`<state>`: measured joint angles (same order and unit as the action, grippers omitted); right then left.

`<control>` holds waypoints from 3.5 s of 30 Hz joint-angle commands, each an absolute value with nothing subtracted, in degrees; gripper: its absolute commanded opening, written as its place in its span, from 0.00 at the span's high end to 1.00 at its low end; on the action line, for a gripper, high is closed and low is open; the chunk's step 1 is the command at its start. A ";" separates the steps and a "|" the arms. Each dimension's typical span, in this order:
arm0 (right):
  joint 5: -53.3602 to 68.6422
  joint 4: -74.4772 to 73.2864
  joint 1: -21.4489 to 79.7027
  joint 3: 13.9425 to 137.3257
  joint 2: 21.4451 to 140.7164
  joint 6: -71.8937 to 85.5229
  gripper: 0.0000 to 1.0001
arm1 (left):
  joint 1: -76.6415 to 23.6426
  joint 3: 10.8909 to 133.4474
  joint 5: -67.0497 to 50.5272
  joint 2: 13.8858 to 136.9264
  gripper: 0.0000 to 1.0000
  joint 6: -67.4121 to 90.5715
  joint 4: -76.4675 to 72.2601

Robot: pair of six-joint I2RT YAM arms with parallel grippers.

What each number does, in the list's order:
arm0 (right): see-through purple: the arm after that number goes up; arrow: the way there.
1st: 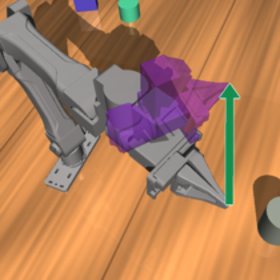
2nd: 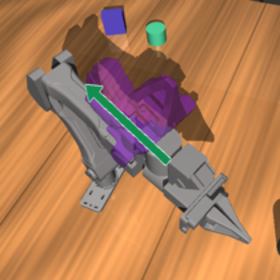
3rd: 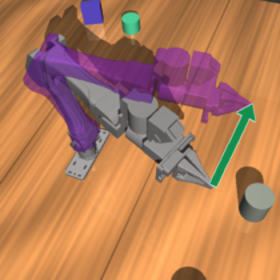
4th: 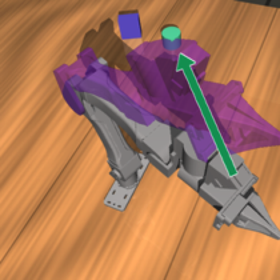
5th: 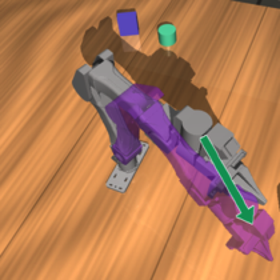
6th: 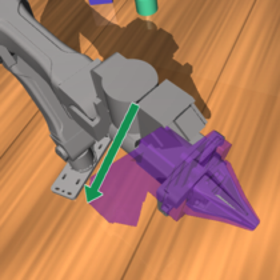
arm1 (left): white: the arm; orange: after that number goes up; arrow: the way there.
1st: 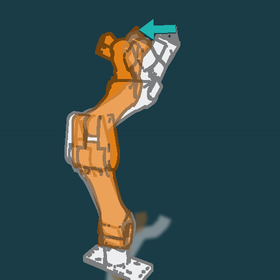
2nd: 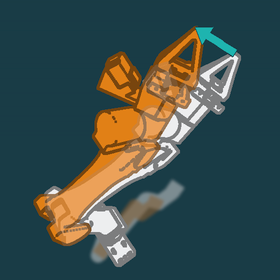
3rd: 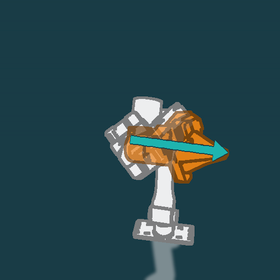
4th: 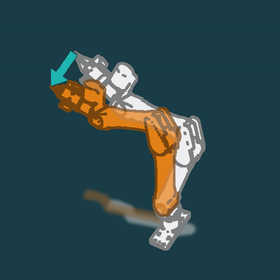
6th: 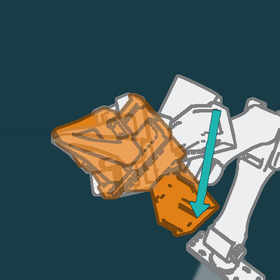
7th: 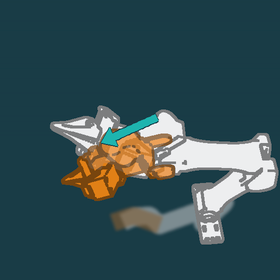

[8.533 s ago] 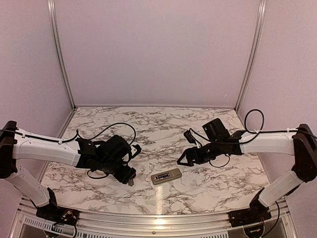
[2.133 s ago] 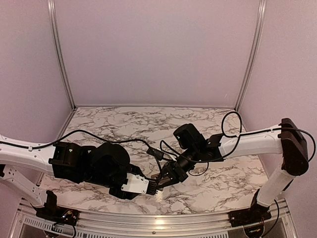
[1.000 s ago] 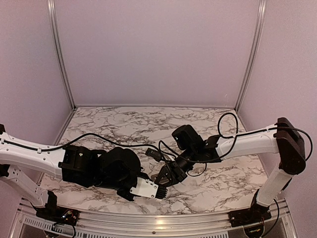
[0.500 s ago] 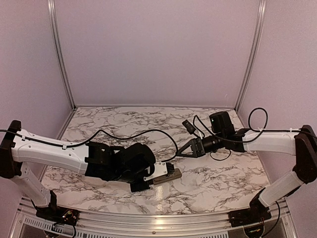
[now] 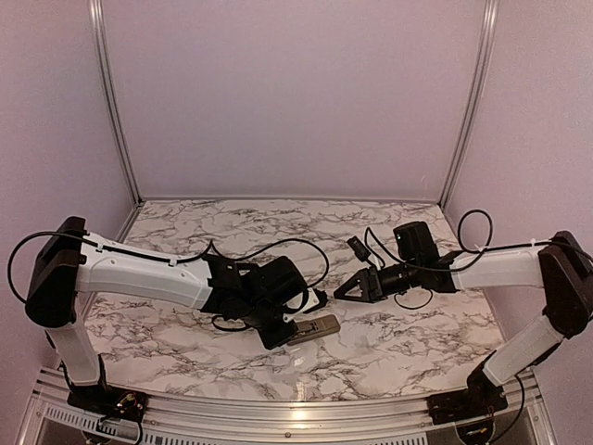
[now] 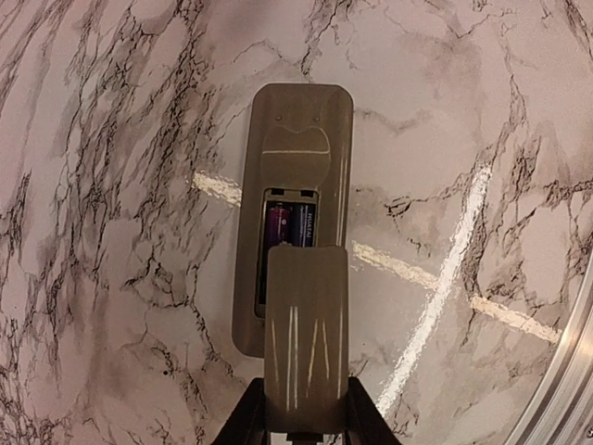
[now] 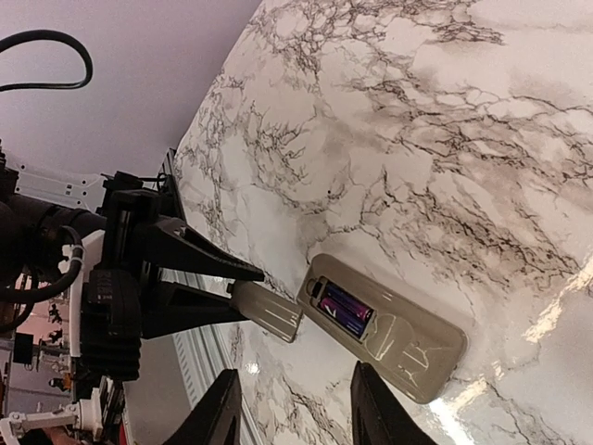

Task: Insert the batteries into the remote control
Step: Load the battery cover onto the remote control without the battery cover, then adjust the battery cover of the remote control.

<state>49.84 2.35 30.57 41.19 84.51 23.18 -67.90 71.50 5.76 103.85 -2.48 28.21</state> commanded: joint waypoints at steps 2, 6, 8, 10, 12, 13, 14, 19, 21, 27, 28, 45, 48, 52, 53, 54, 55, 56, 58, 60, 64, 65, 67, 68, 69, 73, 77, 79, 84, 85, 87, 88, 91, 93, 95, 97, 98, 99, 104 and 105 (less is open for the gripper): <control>51.41 7.71 30.17 39.73 87.12 26.61 0.61 | -67.56 75.12 4.27 108.16 0.92 -2.24 31.70; 52.41 9.84 30.18 39.06 88.06 28.03 0.62 | -66.90 76.84 5.78 110.55 0.92 -2.94 32.49; 52.85 10.68 30.17 38.72 88.36 28.51 0.63 | -66.80 77.48 6.00 111.26 0.91 -3.40 32.83; 53.27 11.56 30.15 38.38 88.78 29.12 0.68 | -66.67 78.22 6.17 111.80 0.91 -3.69 33.01; 53.82 12.80 30.17 37.91 89.56 30.16 0.75 | -66.62 78.83 6.25 112.25 0.90 -3.95 33.17; 54.13 13.39 30.19 37.59 89.88 30.59 0.77 | -66.54 79.07 6.24 112.54 0.90 -4.08 33.27; 54.34 13.97 30.17 37.42 90.08 30.99 0.79 | -66.47 79.36 6.24 112.73 0.90 -4.17 33.39; 54.89 15.09 30.19 37.09 90.91 31.63 0.85 | -66.38 80.95 6.19 113.80 0.88 -4.57 34.20; 55.04 15.37 30.16 37.00 91.07 31.71 0.86 | -66.29 81.33 5.94 114.22 0.88 -4.73 34.42; 55.11 15.32 30.16 37.00 91.53 31.53 0.88 | -66.01 82.17 5.48 115.21 0.86 -4.63 34.92; 55.06 15.30 30.15 37.00 91.58 31.44 0.89 | -65.94 82.25 5.38 115.30 0.86 -4.71 35.04; 54.32 15.09 28.66 36.21 91.49 31.55 0.91 | -65.48 83.65 4.82 116.04 0.85 -4.98 35.30; 54.40 14.89 28.56 36.25 91.41 31.46 0.91 | -65.48 83.67 4.54 116.61 0.85 -5.06 35.56; 54.41 14.63 28.50 36.44 91.38 31.29 0.91 | -65.48 83.67 3.86 117.36 0.84 -5.13 35.75; 54.40 14.54 28.48 36.47 91.33 31.15 0.91 | -65.48 83.67 3.72 117.48 0.84 -5.18 35.80; 54.40 14.53 28.48 36.47 91.36 31.15 0.91 | -65.48 83.67 3.76 117.65 0.85 -5.24 35.97; 54.40 14.53 28.48 36.47 91.38 31.10 0.92 | -65.48 83.67 3.84 117.80 0.84 -5.23 36.16; 54.47 14.51 28.50 36.51 91.40 31.08 0.92 | -65.48 83.74 3.93 117.85 0.84 -5.19 36.23; 54.60 14.53 28.50 36.63 91.56 31.07 0.92 | -65.48 83.91 4.04 117.92 0.83 -5.11 36.44; 54.67 14.57 28.52 36.65 91.62 31.10 0.92 | -65.46 84.14 4.29 117.95 0.82 -5.10 36.64; 54.76 14.50 28.48 36.65 91.59 31.11 0.93 | -65.48 84.59 4.27 118.20 0.79 -5.25 36.71; 54.76 14.49 28.49 36.65 91.58 31.00 0.93 | -65.48 84.63 4.16 118.28 0.77 -5.27 36.66; 54.76 14.35 28.48 36.65 91.50 30.94 0.93 | -65.48 84.73 3.67 118.26 0.74 -5.36 36.88; 54.76 14.26 28.48 36.73 91.49 30.88 0.93 | -65.48 84.79 3.59 118.17 0.73 -5.38 36.95; 54.76 14.24 28.48 36.76 91.57 30.89 0.93 | -65.48 84.81 3.46 118.01 0.70 -5.45 37.02; 54.90 14.26 28.48 37.06 91.73 30.93 0.93 | -65.48 84.64 2.55 116.89 0.62 -5.38 37.08; 54.92 14.30 28.48 37.24 91.84 30.88 0.94 | -65.48 84.51 2.75 116.22 0.59 -5.21 36.99; 54.87 14.11 28.48 37.25 91.76 30.77 0.94 | -65.48 84.46 3.08 115.82 0.57 -5.06 36.98; 54.68 14.12 28.48 37.05 91.73 30.77 0.94 | -65.48 84.30 4.45 113.67 0.49 -4.94 36.70; 54.65 14.14 28.48 37.09 91.75 30.83 0.94 | -65.47 84.16 4.88 112.93 0.45 -4.87 36.52; 54.58 14.15 28.47 37.17 91.68 30.89 0.94 | -65.41 83.25 5.32 110.86 0.35 -4.79 35.72; 54.58 14.15 28.45 37.22 91.67 30.92 0.94 | -65.27 82.43 5.43 109.42 0.31 -4.73 34.90; 54.43 14.13 28.48 37.42 91.58 30.74 0.94 | -64.46 79.24 4.92 104.67 0.23 -3.37 31.59; 54.40 14.09 28.62 37.63 91.58 30.67 0.94 | -63.48 75.99 4.63 101.15 0.23 -1.45 29.16; 54.26 13.68 29.09 38.12 91.58 30.25 0.93 | -62.49 72.45 4.53 98.20 0.24 1.15 25.75; 53.83 12.86 29.70 38.80 91.66 29.79 0.93 | -60.89 68.48 3.99 95.55 0.28 3.89 22.47; 53.61 12.65 30.08 39.09 91.79 29.66 0.93 | -60.30 66.55 3.89 94.44 0.31 5.19 21.16; 53.52 12.44 30.42 39.39 91.95 29.58 0.93 | -59.69 65.00 3.95 93.68 0.33 6.28 20.12; 52.85 12.14 32.76 41.63 93.92 29.29 0.93 | -58.54 60.30 2.43 93.52 0.44 9.90 16.87; 52.62 11.97 33.64 42.24 94.61 29.20 0.93 | -58.54 59.80 2.12 93.78 0.46 10.30 16.28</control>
